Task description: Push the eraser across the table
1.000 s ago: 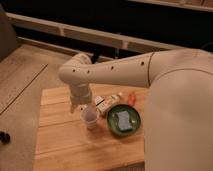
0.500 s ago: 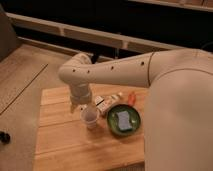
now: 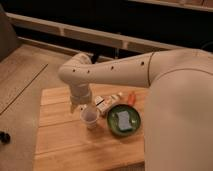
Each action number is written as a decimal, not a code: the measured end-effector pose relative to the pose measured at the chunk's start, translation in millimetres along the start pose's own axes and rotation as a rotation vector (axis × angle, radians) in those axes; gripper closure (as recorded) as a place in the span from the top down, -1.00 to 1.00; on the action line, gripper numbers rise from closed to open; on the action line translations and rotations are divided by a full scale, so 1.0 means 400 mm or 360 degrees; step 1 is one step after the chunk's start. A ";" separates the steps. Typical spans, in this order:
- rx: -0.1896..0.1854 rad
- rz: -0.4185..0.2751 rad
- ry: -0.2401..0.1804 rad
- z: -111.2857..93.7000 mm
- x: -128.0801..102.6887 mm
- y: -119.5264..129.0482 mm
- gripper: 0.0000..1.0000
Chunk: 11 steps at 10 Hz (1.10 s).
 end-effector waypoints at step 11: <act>0.0005 -0.0004 -0.0021 0.000 -0.012 -0.003 -0.75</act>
